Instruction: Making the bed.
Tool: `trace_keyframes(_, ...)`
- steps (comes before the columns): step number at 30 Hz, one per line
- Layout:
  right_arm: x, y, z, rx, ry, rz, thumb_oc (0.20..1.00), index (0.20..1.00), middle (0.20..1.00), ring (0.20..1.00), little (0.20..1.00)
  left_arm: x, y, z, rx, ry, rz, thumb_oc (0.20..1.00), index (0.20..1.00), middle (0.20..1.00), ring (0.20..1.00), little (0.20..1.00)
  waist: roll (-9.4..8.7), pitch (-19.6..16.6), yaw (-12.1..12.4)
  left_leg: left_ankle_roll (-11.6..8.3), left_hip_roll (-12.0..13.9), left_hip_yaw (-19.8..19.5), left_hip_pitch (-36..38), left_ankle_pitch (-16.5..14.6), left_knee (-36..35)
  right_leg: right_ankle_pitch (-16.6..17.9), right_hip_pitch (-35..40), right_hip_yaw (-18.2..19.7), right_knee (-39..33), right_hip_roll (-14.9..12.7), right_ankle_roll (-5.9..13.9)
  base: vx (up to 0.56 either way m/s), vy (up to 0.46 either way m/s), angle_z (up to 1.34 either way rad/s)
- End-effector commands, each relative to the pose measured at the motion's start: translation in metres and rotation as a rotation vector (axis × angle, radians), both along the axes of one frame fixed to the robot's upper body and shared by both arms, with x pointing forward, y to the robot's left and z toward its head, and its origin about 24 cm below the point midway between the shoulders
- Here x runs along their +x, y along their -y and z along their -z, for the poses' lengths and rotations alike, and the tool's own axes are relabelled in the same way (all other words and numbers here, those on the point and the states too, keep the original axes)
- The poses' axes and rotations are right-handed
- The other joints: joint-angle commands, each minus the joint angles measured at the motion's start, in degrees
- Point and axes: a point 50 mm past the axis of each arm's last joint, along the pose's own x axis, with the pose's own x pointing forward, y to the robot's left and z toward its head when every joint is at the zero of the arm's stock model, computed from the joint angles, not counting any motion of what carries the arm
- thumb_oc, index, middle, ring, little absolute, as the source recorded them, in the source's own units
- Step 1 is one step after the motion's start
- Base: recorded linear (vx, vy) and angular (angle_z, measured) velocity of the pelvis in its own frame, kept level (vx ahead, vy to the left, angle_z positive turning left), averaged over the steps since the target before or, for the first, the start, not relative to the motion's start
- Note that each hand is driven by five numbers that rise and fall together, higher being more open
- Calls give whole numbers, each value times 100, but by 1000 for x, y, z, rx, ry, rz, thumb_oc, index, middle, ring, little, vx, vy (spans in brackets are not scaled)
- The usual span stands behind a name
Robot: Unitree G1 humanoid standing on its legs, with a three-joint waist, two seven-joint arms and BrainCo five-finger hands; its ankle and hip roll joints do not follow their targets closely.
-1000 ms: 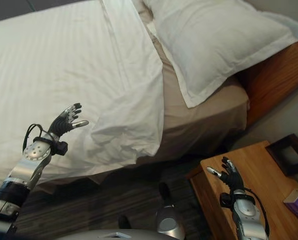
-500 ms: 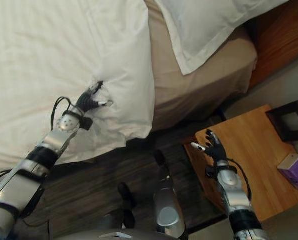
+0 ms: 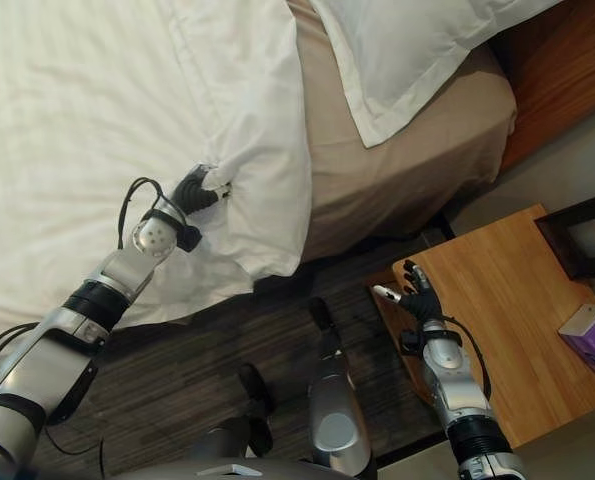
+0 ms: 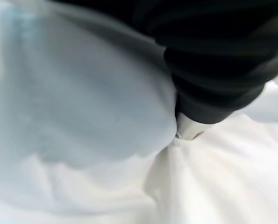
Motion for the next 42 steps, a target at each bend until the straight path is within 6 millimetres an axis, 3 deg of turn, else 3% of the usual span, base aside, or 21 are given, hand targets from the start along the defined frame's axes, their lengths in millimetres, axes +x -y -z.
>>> trace_keyframes(1,5,10,-18,11,95,24,1000,1000,1000,1000,1000,-15,52,9,-145,-70,212,200,200,200,200,200,94,29,-89,-155,137,-515,-152,307,43,-465,472,-369,101,138,96,0,0,0)
trace_keyframes(4,4,7,-15,18,86,17,1000,1000,1000,1000,1000,-26,77,-2,-372,-89,316,200,200,200,200,200,128,21,-87,-166,131,-543,-162,321,43,-464,480,-397,90,140,84,-11,-13,2)
trace_keyframes(12,-1,1,-4,33,47,14,1000,1000,1000,1000,1000,-32,89,5,-675,-187,287,200,200,200,200,200,88,6,-84,-173,152,-528,-211,367,43,-436,458,-415,73,150,57,-8,-9,0)
trace_keyframes(16,-3,1,2,47,17,32,1000,1000,1000,1000,1000,-35,112,-5,-617,-164,349,200,200,200,200,200,64,7,-100,-182,169,-543,-209,377,43,-437,468,-432,77,153,47,0,0,0)
trace_keyframes(17,-3,1,2,47,18,32,1000,1000,1000,1000,1000,-35,113,-5,-617,-164,349,893,893,893,893,893,64,11,-98,-182,170,-543,-206,376,43,-437,470,-432,77,154,47,0,0,0)
trace_keyframes(18,-1,0,3,54,15,26,1000,1000,1000,1000,1000,-37,121,-5,-582,-169,378,1000,1000,1000,1000,1000,63,6,-92,-177,168,-544,-192,373,43,-435,485,-441,77,158,47,0,0,0)
trace_keyframes(23,-1,1,2,59,10,31,1000,1000,1000,1000,1000,-42,119,7,-522,-223,410,1000,1000,1000,1000,1000,95,-22,-69,-160,158,-523,-131,351,43,-444,524,-414,77,151,48,0,0,0)
trace_keyframes(28,-8,22,-1,21,5,109,1000,1000,1000,1000,1000,-58,81,33,-498,-300,396,1000,1000,1000,1000,1000,231,-87,46,-128,118,-583,-19,323,43,-517,661,-466,84,111,17,14,2,1)
trace_keyframes(31,-13,58,-14,-55,32,234,1000,1000,1000,1000,1000,-86,22,66,-523,-419,315,1000,1000,1000,1000,1000,348,-215,201,-116,94,-604,113,279,43,-576,816,-500,72,97,1,53,7,2)
trace_keyframes(32,-14,58,-13,-55,30,232,1000,1000,1000,1000,1000,-87,21,66,-524,-421,313,1000,1000,1000,1000,1000,341,-222,193,-117,96,-602,119,274,43,-579,822,-498,72,99,0,74,4,-1)
trace_keyframes(33,-19,79,-21,-95,38,300,1000,1000,1000,1000,1000,-107,-15,81,-514,-484,246,1000,1000,1000,1000,1000,391,-314,293,-116,101,-606,217,245,43,-626,927,-521,72,100,-12,58,4,5)
trace_keyframes(34,-19,79,-20,-94,35,297,1000,1000,1000,1000,1000,-109,-16,82,-515,-487,244,1000,1000,1000,1000,1000,384,-323,284,-117,102,-603,223,240,43,-630,931,-518,72,102,-12,113,0,0)
trace_keyframes(35,-25,97,-28,-135,46,342,1000,1000,1000,1000,1000,-130,-48,91,-485,-539,184,1000,1000,1000,1000,1000,400,-434,377,-119,114,-604,330,205,43,-675,1043,-532,72,116,-25,99,-7,7)
trace_keyframes(38,-32,120,-40,-175,59,403,1000,1000,1000,1000,1000,-159,-78,98,-547,-645,151,1000,1000,1000,1000,1000,379,-606,497,-129,130,-619,530,171,43,-744,1247,-556,72,132,-36,108,-21,3)
trace_keyframes(42,-42,146,-60,-203,128,498,1000,1000,1000,1000,1000,-175,-117,86,-616,-616,30,1000,1000,1000,1000,1000,250,-759,669,-130,149,-730,845,145,43,-851,1589,-618,96,122,-35,97,-23,4)
